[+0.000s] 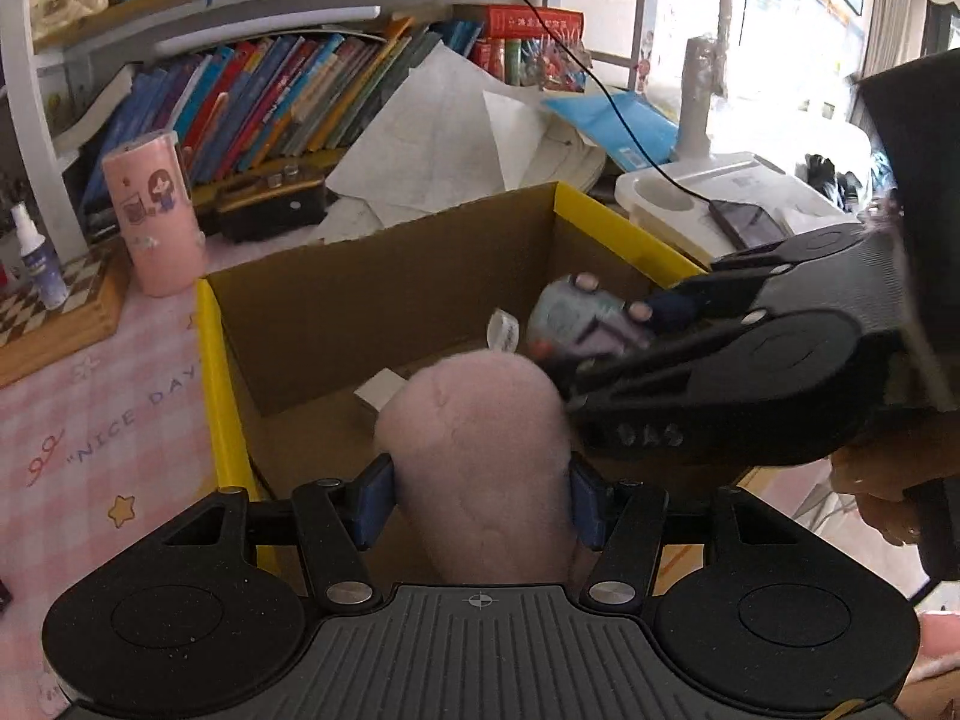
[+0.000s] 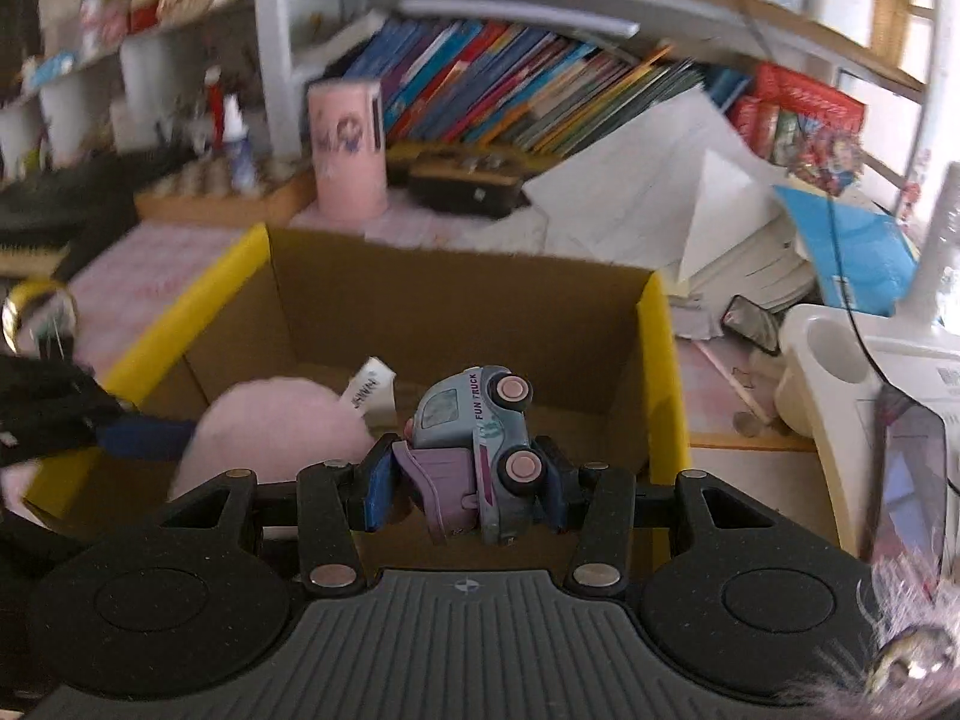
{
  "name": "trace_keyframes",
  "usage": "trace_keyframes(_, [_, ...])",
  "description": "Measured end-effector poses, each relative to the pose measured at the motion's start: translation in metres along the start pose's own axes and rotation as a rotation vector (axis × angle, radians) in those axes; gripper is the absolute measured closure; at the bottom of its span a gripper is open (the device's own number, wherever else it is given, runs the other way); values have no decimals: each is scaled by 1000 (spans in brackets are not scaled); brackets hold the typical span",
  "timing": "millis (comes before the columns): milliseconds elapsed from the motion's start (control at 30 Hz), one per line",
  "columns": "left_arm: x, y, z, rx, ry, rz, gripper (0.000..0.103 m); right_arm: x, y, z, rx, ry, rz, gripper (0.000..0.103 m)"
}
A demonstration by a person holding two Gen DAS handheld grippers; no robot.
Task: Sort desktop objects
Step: 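Lower the pig with the left tool into the box while the right tool lowers the car, then open both tools to release the pig and car into the box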
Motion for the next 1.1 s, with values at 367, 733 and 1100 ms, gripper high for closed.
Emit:
trace_keyframes(367, [-1, 2, -2, -36, -11, -9, 41, 4, 12, 2, -52, -3, -57, 59])
trace_keyframes(733, [-18, -43, -10, -106, -39, 167, 29, -19, -16, 2, -10, 64, 130, 33])
trace_keyframes(1100, [-24, -94, -40, -190, -130, 335, 26, -25, -68, 0, 177, 105, 267, 20])
Point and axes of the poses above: each gripper's, at about its wrist camera, not at the fingertips, and y roughly the way its jaws point, z to its right, x to its underside, the point moved 6 cm from there along y, roughly the way its jaws point, and after that the axes turned 15 degrees about z, right-handed, at the moved point
